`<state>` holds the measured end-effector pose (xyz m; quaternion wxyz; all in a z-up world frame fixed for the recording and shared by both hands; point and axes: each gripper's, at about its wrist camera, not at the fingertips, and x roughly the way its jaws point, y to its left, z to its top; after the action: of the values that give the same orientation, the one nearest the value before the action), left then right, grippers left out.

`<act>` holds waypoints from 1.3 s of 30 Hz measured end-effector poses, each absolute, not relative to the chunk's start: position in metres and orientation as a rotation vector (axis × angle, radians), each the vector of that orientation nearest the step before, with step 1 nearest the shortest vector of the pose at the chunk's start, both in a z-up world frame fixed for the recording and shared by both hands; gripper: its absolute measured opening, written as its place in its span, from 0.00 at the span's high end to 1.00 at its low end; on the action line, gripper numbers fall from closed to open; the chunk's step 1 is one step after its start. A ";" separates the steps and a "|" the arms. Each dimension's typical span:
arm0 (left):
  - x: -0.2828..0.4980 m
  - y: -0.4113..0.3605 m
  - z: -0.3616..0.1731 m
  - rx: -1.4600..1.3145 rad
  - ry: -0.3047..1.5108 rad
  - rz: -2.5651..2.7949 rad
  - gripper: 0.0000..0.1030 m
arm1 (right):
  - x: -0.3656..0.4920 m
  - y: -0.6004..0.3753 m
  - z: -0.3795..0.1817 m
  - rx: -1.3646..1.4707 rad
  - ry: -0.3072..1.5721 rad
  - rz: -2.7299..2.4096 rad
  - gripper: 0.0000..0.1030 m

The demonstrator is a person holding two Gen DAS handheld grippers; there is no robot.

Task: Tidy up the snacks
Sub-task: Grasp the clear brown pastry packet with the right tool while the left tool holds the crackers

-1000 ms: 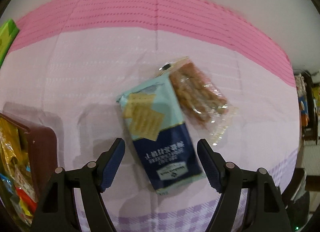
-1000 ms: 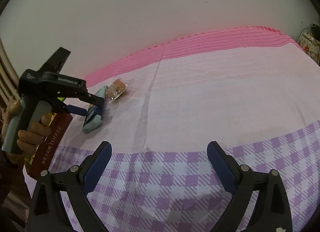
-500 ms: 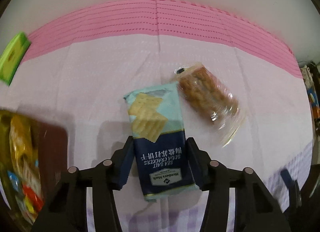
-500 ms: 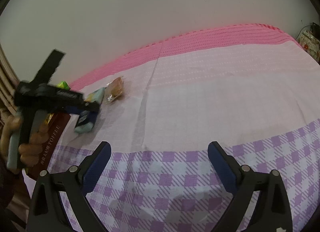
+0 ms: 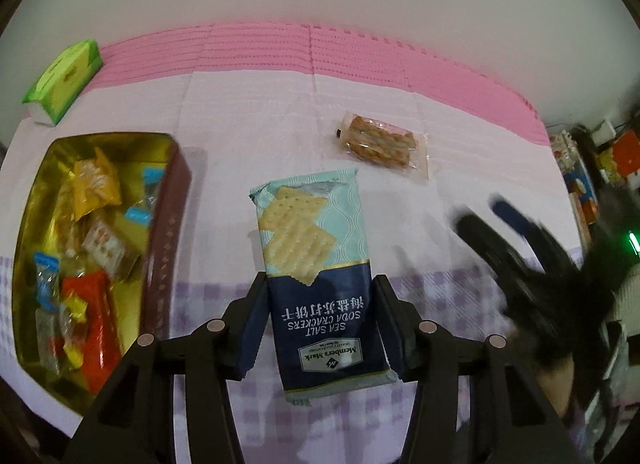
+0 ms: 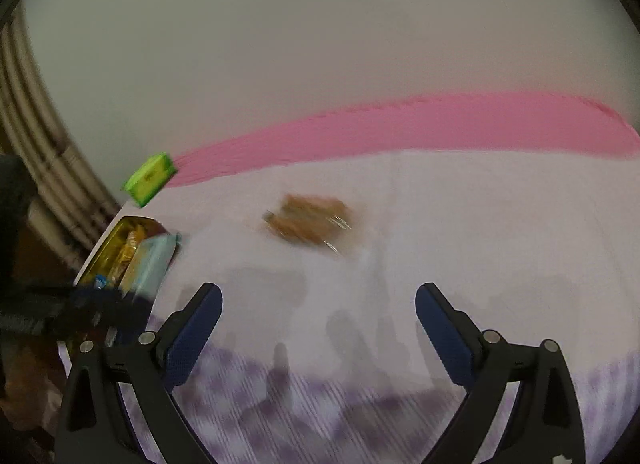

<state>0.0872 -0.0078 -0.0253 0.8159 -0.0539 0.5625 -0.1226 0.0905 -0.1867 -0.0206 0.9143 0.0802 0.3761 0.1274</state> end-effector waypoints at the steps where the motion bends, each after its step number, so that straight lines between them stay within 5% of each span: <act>1: 0.084 -0.002 -0.021 -0.122 1.198 -0.268 0.50 | 0.104 -0.175 -0.018 0.105 0.762 0.284 0.06; 12: 0.075 0.036 0.005 -0.165 1.180 -0.264 0.50 | 0.193 -0.122 -0.030 -0.461 0.902 0.626 0.17; 15: 0.075 0.039 0.010 -0.175 1.173 -0.265 0.50 | 0.212 -0.111 -0.042 -0.544 0.981 0.688 0.27; 17: 0.073 0.042 0.014 -0.176 1.167 -0.262 0.50 | 0.221 -0.107 -0.052 -0.573 1.044 0.715 0.49; 20: 0.072 0.049 0.020 -0.185 1.155 -0.253 0.50 | 0.229 -0.108 -0.060 -0.527 1.104 0.687 0.63; 26: 0.066 0.068 0.034 -0.209 1.122 -0.236 0.50 | 0.185 -0.105 -0.060 -0.414 1.074 0.604 0.65; 39: 0.043 0.142 0.039 -0.239 1.090 -0.116 0.50 | 0.058 -0.149 -0.052 0.284 0.866 0.438 0.65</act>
<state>0.0432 0.1417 0.0388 0.8467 -0.1131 0.5169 -0.0549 0.0576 -0.1490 -0.0524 0.8750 0.1361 0.4146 0.2097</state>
